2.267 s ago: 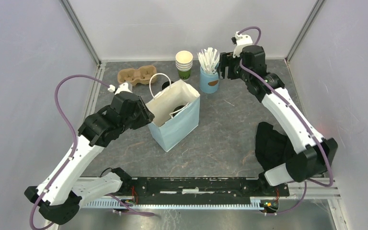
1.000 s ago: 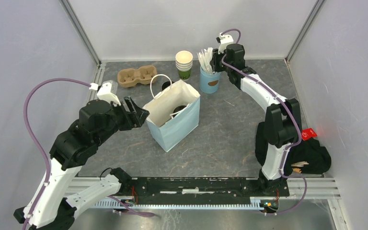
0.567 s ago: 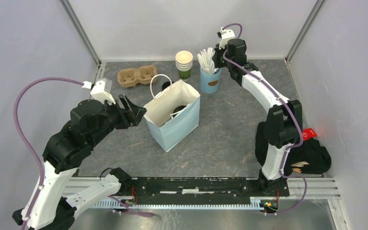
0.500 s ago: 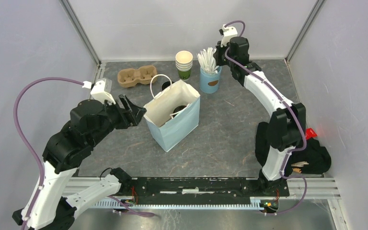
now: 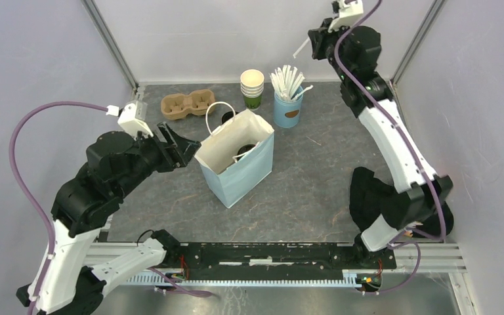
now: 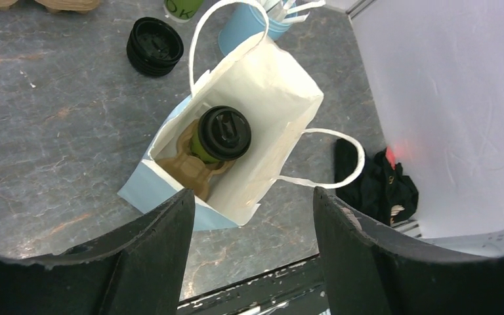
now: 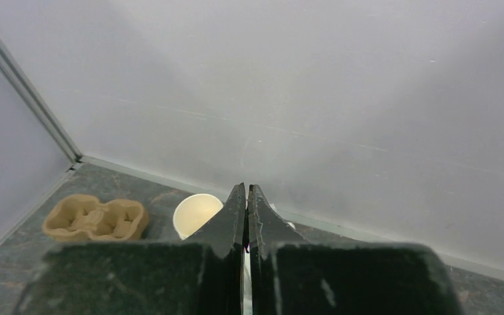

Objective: Pack the takeout coffee

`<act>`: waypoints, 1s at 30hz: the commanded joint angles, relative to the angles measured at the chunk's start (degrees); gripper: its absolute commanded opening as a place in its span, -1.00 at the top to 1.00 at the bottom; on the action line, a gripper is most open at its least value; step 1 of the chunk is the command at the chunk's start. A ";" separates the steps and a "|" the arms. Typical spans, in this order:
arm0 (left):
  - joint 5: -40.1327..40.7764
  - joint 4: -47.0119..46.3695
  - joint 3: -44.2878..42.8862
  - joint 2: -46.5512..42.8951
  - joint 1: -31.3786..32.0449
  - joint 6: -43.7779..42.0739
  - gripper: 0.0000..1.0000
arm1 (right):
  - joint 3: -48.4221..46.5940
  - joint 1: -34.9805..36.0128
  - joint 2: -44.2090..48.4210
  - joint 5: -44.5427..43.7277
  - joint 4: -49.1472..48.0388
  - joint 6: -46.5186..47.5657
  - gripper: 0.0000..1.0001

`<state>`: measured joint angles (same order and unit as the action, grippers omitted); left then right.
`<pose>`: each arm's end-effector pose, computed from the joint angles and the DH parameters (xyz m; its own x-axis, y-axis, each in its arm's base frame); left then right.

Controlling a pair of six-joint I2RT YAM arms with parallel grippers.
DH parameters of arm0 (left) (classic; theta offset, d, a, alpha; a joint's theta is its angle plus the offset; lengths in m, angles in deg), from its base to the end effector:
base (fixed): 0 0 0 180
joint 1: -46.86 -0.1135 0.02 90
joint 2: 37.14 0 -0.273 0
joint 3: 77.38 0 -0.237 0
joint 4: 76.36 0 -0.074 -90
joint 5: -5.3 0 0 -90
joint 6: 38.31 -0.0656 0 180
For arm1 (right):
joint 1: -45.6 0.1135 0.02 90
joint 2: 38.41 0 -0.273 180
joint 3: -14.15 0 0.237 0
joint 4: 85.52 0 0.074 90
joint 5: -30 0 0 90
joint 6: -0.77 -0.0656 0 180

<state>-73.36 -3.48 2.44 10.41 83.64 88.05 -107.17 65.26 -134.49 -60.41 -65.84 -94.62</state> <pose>0.0953 -0.0551 0.4554 -0.4837 -0.3642 -0.7959 0.1894 0.8442 -0.5014 0.3789 0.1349 0.4995 0.0599 0.1211 -0.9908 -0.3368 0.9368 0.0942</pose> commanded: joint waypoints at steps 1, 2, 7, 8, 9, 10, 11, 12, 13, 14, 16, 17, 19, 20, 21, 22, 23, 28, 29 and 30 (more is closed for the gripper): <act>-0.86 -1.72 -3.80 -0.30 0.05 3.89 -0.45 | 4.67 0.19 11.91 2.47 -0.46 -5.25 1.00; -0.49 -1.75 -4.19 -0.38 0.05 4.32 -0.45 | 5.70 0.11 14.51 4.20 -0.03 -6.27 1.00; 1.31 -2.53 -5.22 -1.25 0.05 6.34 -0.46 | 8.90 0.09 24.47 19.58 3.69 -12.64 1.00; 1.40 -2.62 -5.19 -1.38 0.05 6.74 -0.47 | 9.09 0.10 25.46 23.62 4.77 -15.08 1.00; 1.29 -2.66 -5.06 -1.55 0.05 7.01 -0.47 | 9.52 0.13 26.47 27.43 5.45 -17.21 1.00; 0.87 -2.59 -5.09 -1.66 0.05 7.13 -0.47 | 10.47 0.19 27.29 31.27 5.62 -20.36 1.00; 0.39 -2.56 -5.03 -1.73 0.05 7.14 -0.47 | 12.00 0.27 28.06 34.48 4.98 -23.70 1.00; -0.10 -2.42 -5.04 -1.74 0.05 7.03 -0.47 | 13.69 0.31 28.73 37.40 3.88 -26.77 1.00; -0.54 -2.31 -4.89 -1.83 0.05 6.93 -0.47 | 15.87 0.66 29.20 40.52 1.95 -29.79 1.00; -0.86 -2.27 -4.73 -1.91 0.05 6.81 -0.47 | 17.47 1.30 29.50 42.71 0.90 -31.36 1.00; -1.08 -1.87 -4.75 -2.23 0.05 7.27 -0.47 | 18.59 3.62 28.74 43.62 3.86 -31.31 1.00; -1.24 -2.04 -4.68 -2.45 0.05 7.80 -0.47 | 17.89 5.14 27.90 43.54 5.74 -29.51 1.00; -1.73 -2.80 -4.36 -2.82 0.05 8.37 -0.47 | 18.32 8.64 27.07 39.67 9.19 -25.06 1.00; -1.83 -3.15 -4.15 -2.96 0.05 8.64 -0.47 | 18.46 10.06 26.61 38.07 10.42 -23.11 1.00; -1.96 -3.55 -3.87 -3.11 0.05 8.84 -0.47 | 19.30 11.48 25.90 36.99 10.09 -22.11 1.00; -2.22 -3.96 -3.65 -3.21 0.05 9.01 -0.47 | 20.14 12.59 25.08 36.48 9.70 -21.87 1.00; -2.46 -4.46 -3.47 -3.32 0.05 9.18 -0.47 | 20.63 13.37 24.16 36.40 9.73 -21.86 1.00; -3.60 -3.68 -3.80 -4.08 0.10 9.87 -0.46 | 20.14 18.24 18.71 36.31 13.58 -20.70 0.98; -3.55 -3.23 -3.85 -4.42 0.06 9.85 -0.46 | 19.74 19.16 17.59 36.96 14.94 -20.72 0.93; -3.38 -2.75 -3.92 -4.57 0.05 9.87 -0.46 | 18.96 19.85 16.66 37.35 16.97 -20.77 0.86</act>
<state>-75.85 -5.16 -1.21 6.85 83.64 95.59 -85.99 82.50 -116.23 -24.02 -52.18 -116.78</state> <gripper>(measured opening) 0.732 0.029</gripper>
